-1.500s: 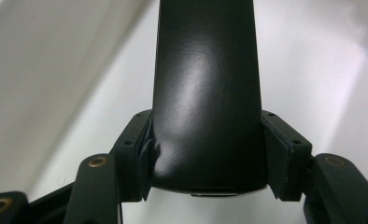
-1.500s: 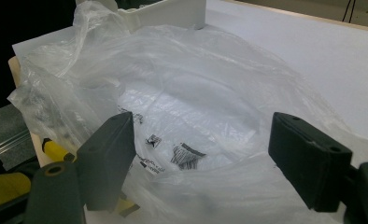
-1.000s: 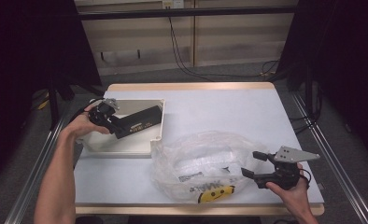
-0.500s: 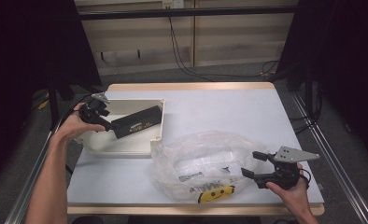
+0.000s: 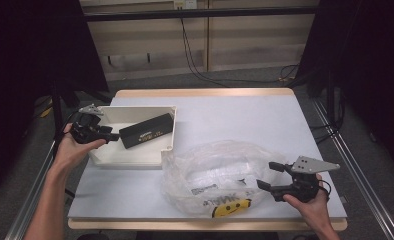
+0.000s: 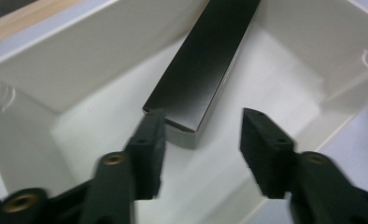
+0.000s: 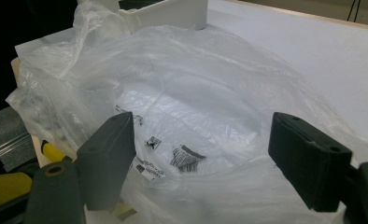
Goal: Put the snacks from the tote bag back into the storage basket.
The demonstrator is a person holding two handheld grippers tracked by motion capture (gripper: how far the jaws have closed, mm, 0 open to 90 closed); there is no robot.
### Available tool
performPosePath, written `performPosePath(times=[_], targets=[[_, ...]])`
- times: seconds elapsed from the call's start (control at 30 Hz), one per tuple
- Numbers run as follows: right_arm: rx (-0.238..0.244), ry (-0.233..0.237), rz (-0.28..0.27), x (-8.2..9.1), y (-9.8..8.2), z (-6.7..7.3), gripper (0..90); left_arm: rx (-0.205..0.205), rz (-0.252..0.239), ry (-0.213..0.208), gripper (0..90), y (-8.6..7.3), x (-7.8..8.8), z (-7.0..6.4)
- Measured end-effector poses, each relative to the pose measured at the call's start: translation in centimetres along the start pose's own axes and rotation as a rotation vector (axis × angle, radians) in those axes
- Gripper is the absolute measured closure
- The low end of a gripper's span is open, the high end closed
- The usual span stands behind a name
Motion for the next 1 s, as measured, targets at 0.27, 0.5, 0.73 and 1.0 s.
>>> performPosePath(times=[0.27, 0.5, 0.73, 1.0], targets=[[0.003, -0.003, -0.002, 0.2, 0.0, 0.0, 22.4, 0.093, -0.037, -0.017, 83.8, -1.2, -1.1, -1.0], [0.002, -0.002, -0.001, 0.1, 0.1, 0.1, 22.4, 0.170, -0.022, 0.025, 90.0, -2.3, -3.1, -0.7], [0.002, -0.003, 0.000, 0.2, 0.0, 0.2, 22.4, 0.262, 0.022, 0.053, 90.0, -3.0, -5.3, 1.1], [0.004, -0.002, 0.005, 0.1, -0.1, 0.1, 22.4, 0.276, 0.044, 0.066, 90.0, -2.2, -6.7, 1.6]])
Point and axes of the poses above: each handheld gripper's, and its own axes: x roughly backward along the jaws, y roughly out of its top, z roughly to its left, the point moved 8 cm from there along -x, roughly forward along the jaws, and after that the axes turned 15 degrees about z, right-handed, at the moved point
